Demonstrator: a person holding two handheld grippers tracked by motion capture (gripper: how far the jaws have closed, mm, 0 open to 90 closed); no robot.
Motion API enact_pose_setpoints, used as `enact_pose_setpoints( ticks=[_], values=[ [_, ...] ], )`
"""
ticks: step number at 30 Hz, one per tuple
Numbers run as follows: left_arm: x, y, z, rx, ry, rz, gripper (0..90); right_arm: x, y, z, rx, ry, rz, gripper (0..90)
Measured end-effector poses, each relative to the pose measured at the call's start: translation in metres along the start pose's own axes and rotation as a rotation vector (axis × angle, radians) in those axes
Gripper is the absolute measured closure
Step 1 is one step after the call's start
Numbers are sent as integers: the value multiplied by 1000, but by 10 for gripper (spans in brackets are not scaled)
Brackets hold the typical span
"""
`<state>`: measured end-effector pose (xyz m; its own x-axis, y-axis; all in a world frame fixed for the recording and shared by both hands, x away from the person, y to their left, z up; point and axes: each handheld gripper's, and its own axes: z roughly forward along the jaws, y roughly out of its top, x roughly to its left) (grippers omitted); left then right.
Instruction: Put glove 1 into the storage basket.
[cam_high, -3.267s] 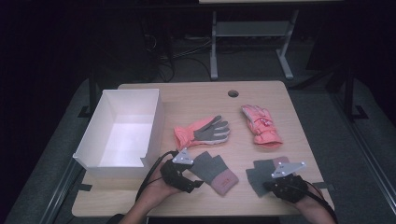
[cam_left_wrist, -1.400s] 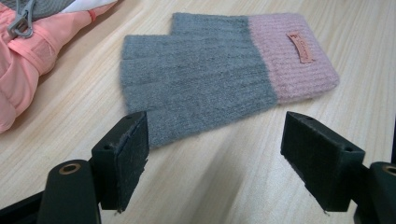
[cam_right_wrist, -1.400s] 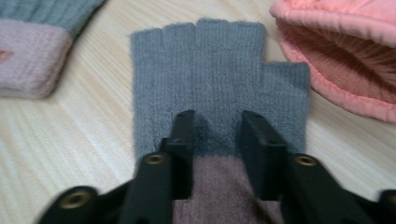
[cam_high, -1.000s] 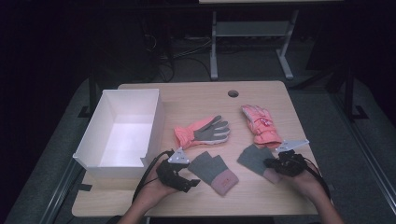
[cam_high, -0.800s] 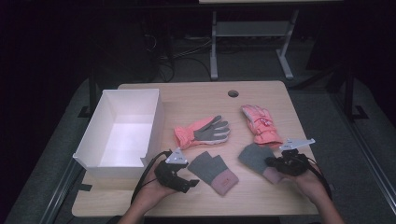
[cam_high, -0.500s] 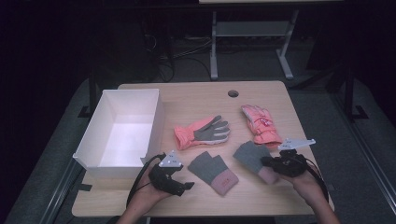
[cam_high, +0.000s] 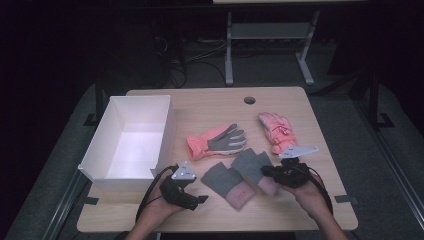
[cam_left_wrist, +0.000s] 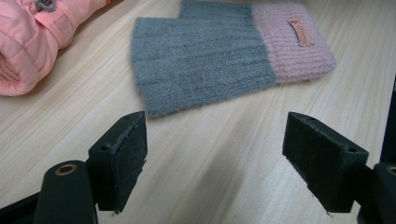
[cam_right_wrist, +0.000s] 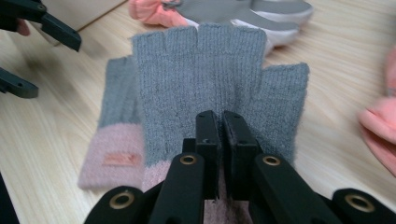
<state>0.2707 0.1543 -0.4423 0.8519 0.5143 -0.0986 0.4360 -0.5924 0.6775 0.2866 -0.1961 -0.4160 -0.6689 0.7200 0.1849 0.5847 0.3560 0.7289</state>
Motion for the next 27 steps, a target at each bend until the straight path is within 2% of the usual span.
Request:
enact_pose_setpoints(
  ticks=[4, 6, 8, 11, 21, 27],
  values=[
    [0, 0, 1, -2, -4, -3, 217, 7, 5, 8, -5, 9, 4, 858],
    [0, 0, 0, -3, -4, -2, 217, 12, 7, 12, 9, 12, -8, 858],
    [0, 0, 0, 0, -1, 0, 217, 18, 9, 17, 13, 21, 6, 858],
    [-1, 0, 1, -4, -2, -2, 217, 26, 13, 24, 27, 25, -16, 857],
    [0, 0, 1, 1, -8, 2, 217, 46, 22, 46, 50, 36, 20, 856],
    [-1, 0, 1, 1, -5, 7, 217, 60, 22, 64, 78, 21, -6, 856]
  ],
)
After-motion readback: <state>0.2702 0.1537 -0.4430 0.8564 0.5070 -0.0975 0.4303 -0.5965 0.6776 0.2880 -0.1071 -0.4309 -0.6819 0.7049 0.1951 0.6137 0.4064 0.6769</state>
